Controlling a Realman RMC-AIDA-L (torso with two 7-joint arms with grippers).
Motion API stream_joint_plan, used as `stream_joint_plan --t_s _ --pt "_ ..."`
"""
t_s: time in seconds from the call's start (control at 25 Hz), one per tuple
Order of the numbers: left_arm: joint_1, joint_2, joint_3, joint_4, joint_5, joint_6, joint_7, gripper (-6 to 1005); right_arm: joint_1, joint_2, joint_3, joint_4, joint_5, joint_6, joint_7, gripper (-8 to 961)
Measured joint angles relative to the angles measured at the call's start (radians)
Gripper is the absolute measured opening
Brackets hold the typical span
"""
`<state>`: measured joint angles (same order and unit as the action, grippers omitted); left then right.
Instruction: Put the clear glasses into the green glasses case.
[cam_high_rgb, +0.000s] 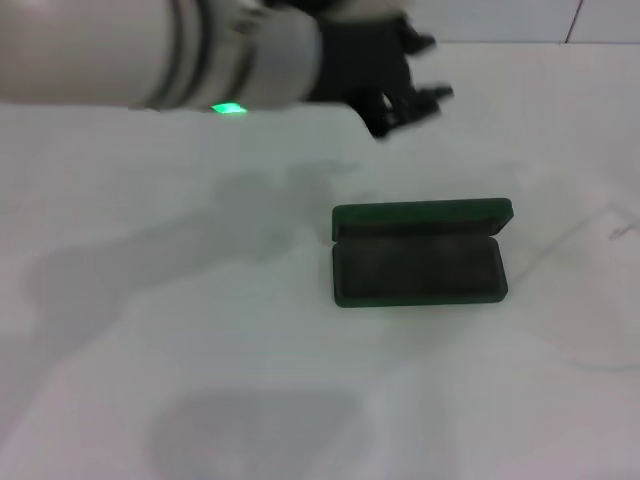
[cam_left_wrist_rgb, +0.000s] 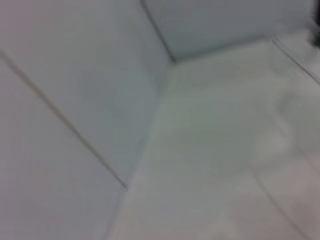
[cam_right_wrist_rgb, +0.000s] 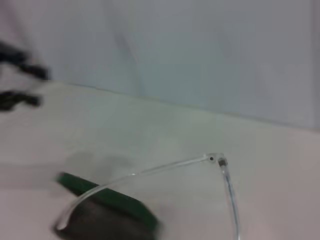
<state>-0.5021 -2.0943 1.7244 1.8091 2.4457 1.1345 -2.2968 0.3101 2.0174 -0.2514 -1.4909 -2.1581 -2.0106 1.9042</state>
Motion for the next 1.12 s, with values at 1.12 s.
stream_joint_plan --t_s 1.12 --pt "0.222 0.003 -0.456 0.038 -0.92 0.412 0.273 97 0.196 0.008 -0.429 0.779 0.434 0.129 -0.507 74"
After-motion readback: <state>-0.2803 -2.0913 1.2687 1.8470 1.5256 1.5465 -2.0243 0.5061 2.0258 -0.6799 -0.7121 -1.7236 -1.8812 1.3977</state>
